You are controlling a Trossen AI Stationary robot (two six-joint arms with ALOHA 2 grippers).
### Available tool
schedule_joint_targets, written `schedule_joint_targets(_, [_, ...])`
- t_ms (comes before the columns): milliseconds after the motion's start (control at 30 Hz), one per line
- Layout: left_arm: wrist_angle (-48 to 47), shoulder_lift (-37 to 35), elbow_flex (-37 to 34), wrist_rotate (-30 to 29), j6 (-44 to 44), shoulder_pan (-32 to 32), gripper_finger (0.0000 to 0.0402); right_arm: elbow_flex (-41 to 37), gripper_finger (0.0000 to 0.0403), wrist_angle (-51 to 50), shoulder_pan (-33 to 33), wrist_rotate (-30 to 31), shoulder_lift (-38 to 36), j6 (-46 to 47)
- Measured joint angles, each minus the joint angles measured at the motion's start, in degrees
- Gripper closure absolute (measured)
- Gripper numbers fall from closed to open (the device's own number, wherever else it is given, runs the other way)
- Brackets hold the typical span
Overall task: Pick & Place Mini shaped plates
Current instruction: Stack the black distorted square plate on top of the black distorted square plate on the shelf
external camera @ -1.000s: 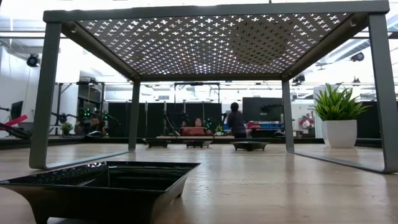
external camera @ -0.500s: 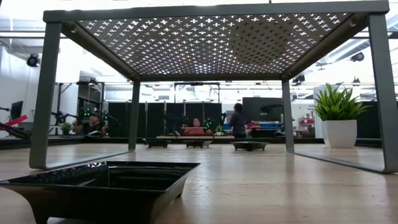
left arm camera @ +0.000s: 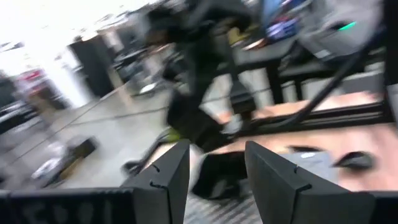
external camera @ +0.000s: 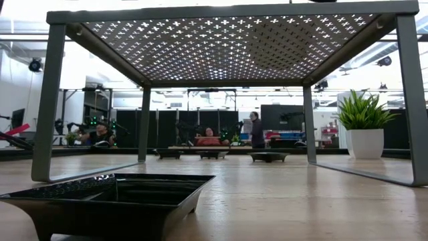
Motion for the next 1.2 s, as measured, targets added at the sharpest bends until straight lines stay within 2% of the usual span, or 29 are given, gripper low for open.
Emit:
schedule_joint_targets(100, [10.31,0.00,-4.59,8.73,5.90,-0.02,0.0250,-0.33,0.0394,-0.63,-2.44,-5.36,0.04,3.74])
schedule_joint_targets(233, [21.82,-0.25,-10.07,26.83,14.79,-0.05,0.0250,-0.73,0.0394,-0.62,-5.47,-12.95,0.02,8.91])
schedule_joint_targets(333, [27.72,-1.03,-12.64,33.48,18.74,-0.11,0.0250,-1.31,0.0394,-2.27,-7.44,-17.85,0.06,13.80])
schedule_joint_targets(533, [29.06,-4.78,-14.12,33.77,18.46,0.00,0.0250,-2.98,0.0394,-6.98,-11.10,-22.19,0.04,20.69])
schedule_joint_targets(767, [28.91,-7.21,-16.93,33.91,16.16,-0.26,0.0250,-6.51,0.0394,-5.39,-13.40,-27.06,0.06,24.83])
schedule_joint_targets(967, [28.82,-8.43,-17.59,33.91,16.04,-0.37,0.0250,-8.57,0.0394,-1.07,-13.38,-28.52,0.11,26.46])
schedule_joint_targets(1200, [28.81,-8.46,-17.57,33.93,16.17,-0.39,0.0250,-9.44,0.0394,-0.99,-13.62,-29.96,0.09,27.13])
